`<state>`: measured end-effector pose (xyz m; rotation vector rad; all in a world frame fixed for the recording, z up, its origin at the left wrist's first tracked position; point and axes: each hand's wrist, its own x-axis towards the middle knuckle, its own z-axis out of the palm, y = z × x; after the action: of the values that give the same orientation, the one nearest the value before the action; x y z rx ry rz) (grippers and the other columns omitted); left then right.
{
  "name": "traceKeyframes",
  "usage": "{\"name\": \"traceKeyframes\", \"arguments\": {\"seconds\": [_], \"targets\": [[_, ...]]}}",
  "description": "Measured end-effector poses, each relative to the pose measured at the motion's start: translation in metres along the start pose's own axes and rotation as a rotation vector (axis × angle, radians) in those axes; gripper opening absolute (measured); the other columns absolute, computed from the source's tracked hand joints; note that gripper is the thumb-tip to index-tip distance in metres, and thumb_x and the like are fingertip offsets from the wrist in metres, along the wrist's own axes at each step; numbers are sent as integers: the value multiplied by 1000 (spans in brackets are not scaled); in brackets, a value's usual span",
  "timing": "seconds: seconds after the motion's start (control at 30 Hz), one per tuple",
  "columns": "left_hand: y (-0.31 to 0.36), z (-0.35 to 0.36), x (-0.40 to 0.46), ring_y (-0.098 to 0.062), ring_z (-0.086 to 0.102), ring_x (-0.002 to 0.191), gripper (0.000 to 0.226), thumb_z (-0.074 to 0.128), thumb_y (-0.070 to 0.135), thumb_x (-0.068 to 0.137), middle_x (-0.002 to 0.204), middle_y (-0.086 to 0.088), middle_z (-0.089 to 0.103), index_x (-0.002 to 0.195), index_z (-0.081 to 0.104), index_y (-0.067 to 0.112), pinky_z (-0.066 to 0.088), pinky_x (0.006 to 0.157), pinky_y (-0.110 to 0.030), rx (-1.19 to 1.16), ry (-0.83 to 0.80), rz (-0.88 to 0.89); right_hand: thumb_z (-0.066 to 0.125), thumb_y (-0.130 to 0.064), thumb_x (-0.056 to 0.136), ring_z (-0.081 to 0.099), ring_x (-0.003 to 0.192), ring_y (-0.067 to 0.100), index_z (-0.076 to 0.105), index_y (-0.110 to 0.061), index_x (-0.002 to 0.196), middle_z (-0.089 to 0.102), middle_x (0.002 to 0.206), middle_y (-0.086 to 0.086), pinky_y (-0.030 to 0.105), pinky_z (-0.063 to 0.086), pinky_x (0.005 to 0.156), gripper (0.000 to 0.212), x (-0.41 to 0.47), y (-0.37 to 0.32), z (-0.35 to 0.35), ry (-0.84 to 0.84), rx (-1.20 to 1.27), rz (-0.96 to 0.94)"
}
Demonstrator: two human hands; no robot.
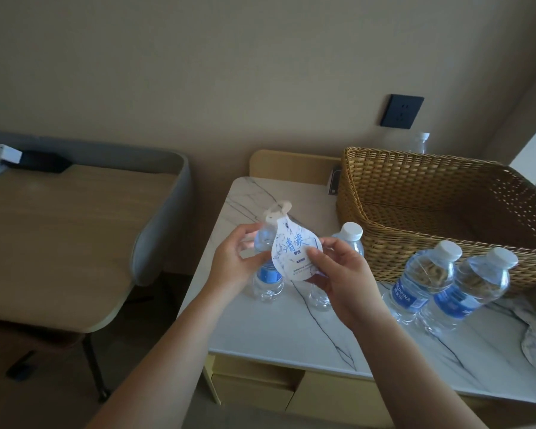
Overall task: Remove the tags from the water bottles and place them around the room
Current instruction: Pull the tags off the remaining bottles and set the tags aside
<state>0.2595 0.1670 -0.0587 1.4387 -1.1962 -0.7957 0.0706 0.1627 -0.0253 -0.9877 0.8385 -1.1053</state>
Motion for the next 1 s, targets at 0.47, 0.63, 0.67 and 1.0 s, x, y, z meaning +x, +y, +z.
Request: {"name": "traceKeyframes", "arguments": {"seconds": [0.47,0.63,0.67,1.0], "targets": [[22,24,-23,-8,44,115,60,73,22,82,129,-6,51,134,46,10,38,81,1,290,238,350,67,-12,80,73,85,26,61,-6,94,75,95,11,32,59,62,17,-22,-33,-27,286,9,-146],[73,71,-40,-19,50,114,40,65,11,86,121,-13,55,124,55,3,44,94,-23,245,221,666,70,-17,73,72,88,27,61,-7,96,74,98,13,32,58,62,27,-58,-46,-81,476,16,-181],[82,84,-43,-20,50,113,38,63,10,86,119,-13,56,122,56,2,43,96,-26,222,175,699,70,-17,74,71,88,28,60,-5,99,73,99,14,33,58,62,29,-67,-48,-93,517,18,-190],[121,242,-85,-26,51,115,35,55,15,83,120,-10,56,117,59,5,39,102,-35,287,-291,849,66,-7,84,71,75,22,62,-9,90,74,88,14,32,58,59,7,-144,-65,-239,819,92,-263]]}}
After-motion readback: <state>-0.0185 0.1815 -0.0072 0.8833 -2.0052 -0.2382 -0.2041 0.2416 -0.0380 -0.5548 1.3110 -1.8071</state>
